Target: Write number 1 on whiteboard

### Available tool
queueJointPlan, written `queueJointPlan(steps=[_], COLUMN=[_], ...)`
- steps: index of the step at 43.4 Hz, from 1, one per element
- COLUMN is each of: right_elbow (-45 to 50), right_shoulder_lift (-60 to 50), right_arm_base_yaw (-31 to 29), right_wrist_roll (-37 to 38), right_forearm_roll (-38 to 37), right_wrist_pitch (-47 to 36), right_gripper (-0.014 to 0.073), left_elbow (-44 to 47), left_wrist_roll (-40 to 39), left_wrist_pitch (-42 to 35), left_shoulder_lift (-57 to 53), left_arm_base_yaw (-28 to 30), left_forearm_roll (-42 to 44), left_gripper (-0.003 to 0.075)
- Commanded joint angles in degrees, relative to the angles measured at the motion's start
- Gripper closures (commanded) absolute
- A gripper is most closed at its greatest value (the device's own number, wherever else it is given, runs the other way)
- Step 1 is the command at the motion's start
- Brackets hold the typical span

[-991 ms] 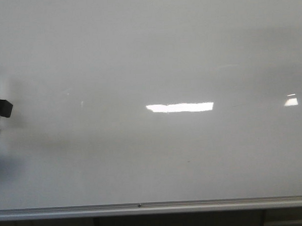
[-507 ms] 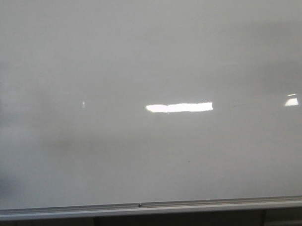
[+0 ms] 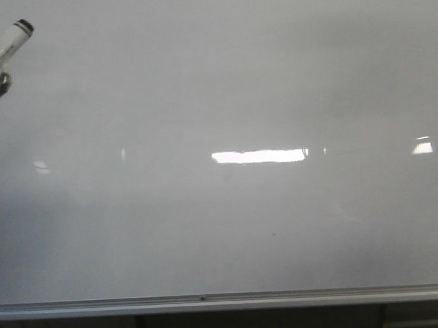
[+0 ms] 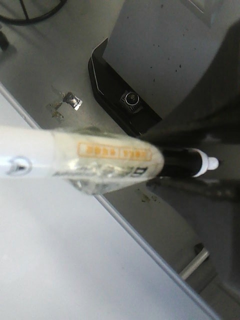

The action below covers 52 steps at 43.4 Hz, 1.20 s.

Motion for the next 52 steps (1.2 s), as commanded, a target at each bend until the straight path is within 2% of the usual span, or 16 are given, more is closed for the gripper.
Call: queueJointPlan(steps=[1,11,17,23,31,43,46,52], right_elbow=[-4.7,-11.7,-14.4,-17.5,-20.6,-23.0,-23.0,-23.0], right_shoulder_lift=[2.3,7.9,10.2,13.1,17.1,22.0,22.4,22.5], right_arm_base_yaw=[3.3,12.2,18.1,23.1,27.6,30.2,30.2,30.2], right_wrist_roll=[-7.1,-18.1,-21.1,-21.7,-23.7,-23.7,-23.7,-23.7], right_forearm_roll=[4.4,5.4,7.7,8.0,7.9,8.1,9.4,10.1], right_wrist_pitch=[0.2,3.6,3.6,3.6,2.9,2.0,1.9,1.9], right_gripper=[-0.0019,-0.0019,-0.0019,-0.0019,-0.0019,-0.0012,0.0033,0.0223], left_elbow=[-3.1,-6.0,-8.1,-8.4,-8.4,-8.4,-8.4,-8.4], left_wrist_roll=[4.3,7.9,7.9,7.9,7.9,7.9,7.9,7.9], left_wrist_pitch=[0.4,0.2,0.2,0.2,0.2,0.2,-0.1,-0.2], left_shoulder_lift=[-1.9,-1.9,-1.9,-1.9,-1.9,-1.9,-1.9,-1.9], left_arm_base_yaw=[-4.5,-17.9,-24.5,-28.7,-30.0,-30.0,-30.0,-30.0], left_forearm_roll=[-3.0,-2.6,-1.6,-1.0,-1.0,-1.0,-1.0,-1.0], left_gripper=[0.0741,0.0741,0.0741,0.0741,0.0741,0.0741,0.0741,0.0741])
